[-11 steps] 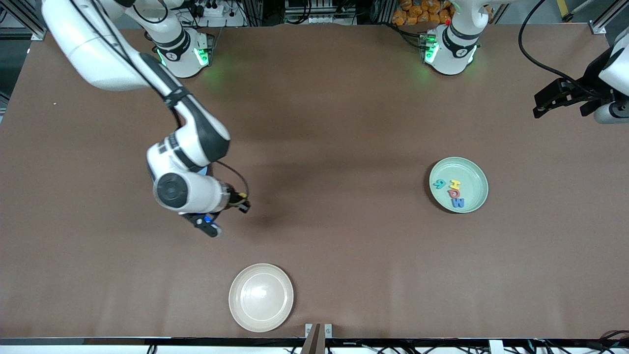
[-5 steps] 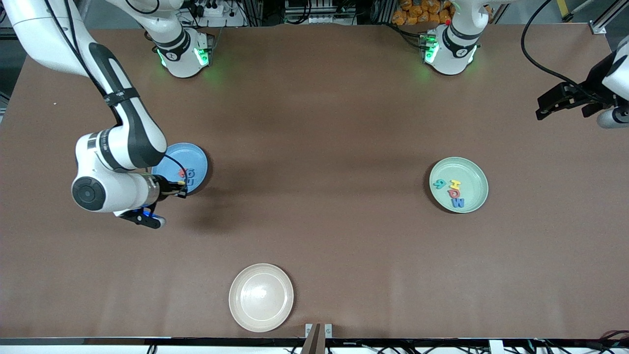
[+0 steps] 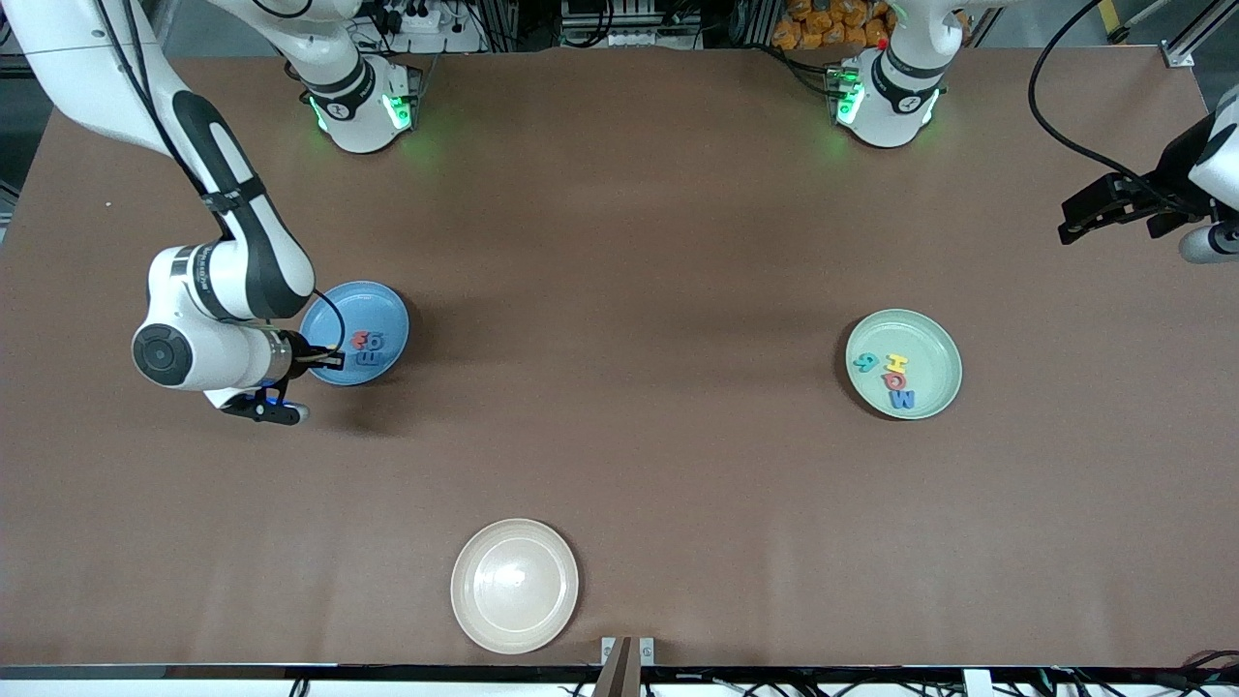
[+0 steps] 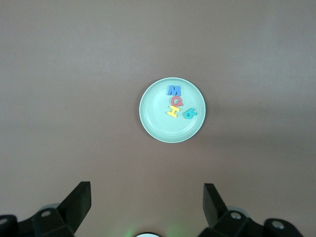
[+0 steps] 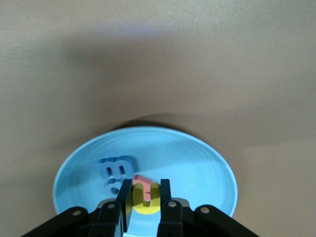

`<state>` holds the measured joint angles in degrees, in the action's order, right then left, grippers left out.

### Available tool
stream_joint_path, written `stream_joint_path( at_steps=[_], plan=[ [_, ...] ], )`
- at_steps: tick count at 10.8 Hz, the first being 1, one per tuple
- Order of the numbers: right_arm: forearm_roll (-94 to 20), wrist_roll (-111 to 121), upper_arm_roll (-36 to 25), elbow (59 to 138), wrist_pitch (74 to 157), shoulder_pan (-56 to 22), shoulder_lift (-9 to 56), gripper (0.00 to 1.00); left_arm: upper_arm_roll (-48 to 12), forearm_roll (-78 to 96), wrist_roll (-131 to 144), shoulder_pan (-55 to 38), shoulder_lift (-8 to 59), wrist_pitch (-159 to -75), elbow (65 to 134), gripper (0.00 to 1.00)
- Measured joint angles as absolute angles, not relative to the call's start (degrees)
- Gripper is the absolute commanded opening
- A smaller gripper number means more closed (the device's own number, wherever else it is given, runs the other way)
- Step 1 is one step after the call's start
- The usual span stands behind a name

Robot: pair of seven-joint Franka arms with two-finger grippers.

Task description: Sort upper and lower case letters into plates

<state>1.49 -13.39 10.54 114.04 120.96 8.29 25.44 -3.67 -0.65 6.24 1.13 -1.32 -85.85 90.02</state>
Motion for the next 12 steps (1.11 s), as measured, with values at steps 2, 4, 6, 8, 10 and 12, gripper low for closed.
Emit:
stream_joint_path(
  at_steps=[2,4,6,8,10,12],
  plan=[
    [0.06,-13.24,10.50,114.75,121.41,8.26,25.36,1.00,-3.39,-0.65,6.24,0.91,-1.34,-85.99,90.06,1.00],
    [-1.86,-13.24,10.55,114.57,120.75,8.20,24.70,1.00,-3.31,-0.65,6.24,0.60,-1.35,-86.01,90.06,1.00],
    [-2.63,-13.24,10.53,112.61,116.76,8.20,23.09,1.00,-3.05,-0.65,6.24,0.54,-1.36,-86.02,90.06,1.00],
    [-2.77,-13.19,10.54,108.30,112.05,8.13,20.71,1.00,-2.95,-0.65,6.24,0.28,-1.37,-86.03,90.06,1.00],
    [-2.59,-13.16,10.33,101.69,106.04,8.05,18.61,1.00,-2.87,-0.65,6.24,0.06,-1.39,-86.04,90.06,1.00],
    [-0.68,-12.89,9.57,92.56,100.34,7.90,17.96,1.00,-2.86,-0.65,6.24,-0.03,-1.41,-86.04,90.04,1.00]
  ],
)
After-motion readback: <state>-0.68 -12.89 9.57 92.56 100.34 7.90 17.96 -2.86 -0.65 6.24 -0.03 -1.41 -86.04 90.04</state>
